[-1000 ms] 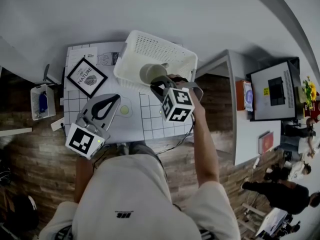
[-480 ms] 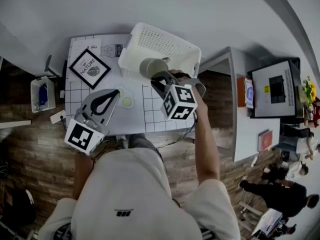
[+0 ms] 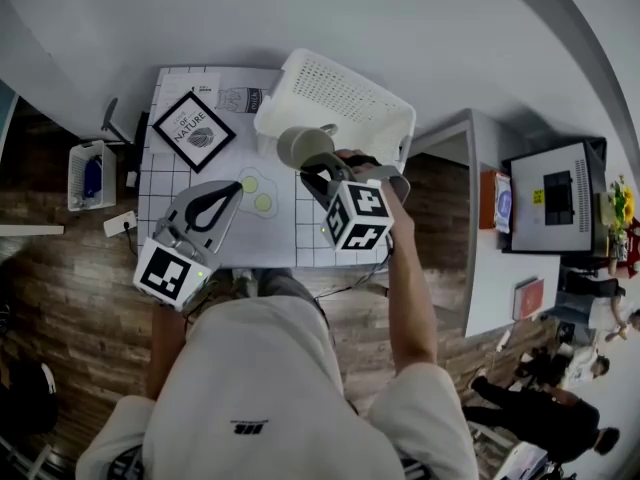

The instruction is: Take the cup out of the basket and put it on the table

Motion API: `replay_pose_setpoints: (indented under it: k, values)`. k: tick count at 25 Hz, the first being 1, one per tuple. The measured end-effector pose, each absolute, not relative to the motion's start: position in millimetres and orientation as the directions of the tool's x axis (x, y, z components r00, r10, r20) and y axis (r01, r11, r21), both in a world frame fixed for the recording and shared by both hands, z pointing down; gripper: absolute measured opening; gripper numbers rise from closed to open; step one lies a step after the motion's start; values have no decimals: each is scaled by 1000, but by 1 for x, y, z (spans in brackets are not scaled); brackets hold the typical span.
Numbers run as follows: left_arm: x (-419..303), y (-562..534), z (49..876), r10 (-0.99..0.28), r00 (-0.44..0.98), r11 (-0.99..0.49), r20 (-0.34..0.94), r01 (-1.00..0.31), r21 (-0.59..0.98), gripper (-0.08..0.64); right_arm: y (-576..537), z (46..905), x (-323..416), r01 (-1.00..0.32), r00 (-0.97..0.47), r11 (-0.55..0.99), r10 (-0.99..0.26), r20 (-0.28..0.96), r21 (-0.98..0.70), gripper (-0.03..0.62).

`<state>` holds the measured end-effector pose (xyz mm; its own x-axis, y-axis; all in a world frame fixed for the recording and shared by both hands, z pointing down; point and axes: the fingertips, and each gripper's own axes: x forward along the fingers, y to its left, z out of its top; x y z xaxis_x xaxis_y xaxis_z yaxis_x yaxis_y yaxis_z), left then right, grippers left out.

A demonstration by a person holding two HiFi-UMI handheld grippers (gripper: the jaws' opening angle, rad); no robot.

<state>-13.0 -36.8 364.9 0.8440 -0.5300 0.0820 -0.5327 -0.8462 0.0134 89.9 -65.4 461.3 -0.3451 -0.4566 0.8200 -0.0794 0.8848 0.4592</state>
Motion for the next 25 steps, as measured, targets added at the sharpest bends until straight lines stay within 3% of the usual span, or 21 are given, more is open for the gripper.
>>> replay_pose_setpoints:
  k: [25]
  values:
    - [-23, -18, 404, -557, 819, -822, 137, -567, 55, 5, -19, 523, 36, 48, -392, 935, -306, 868, 351, 37]
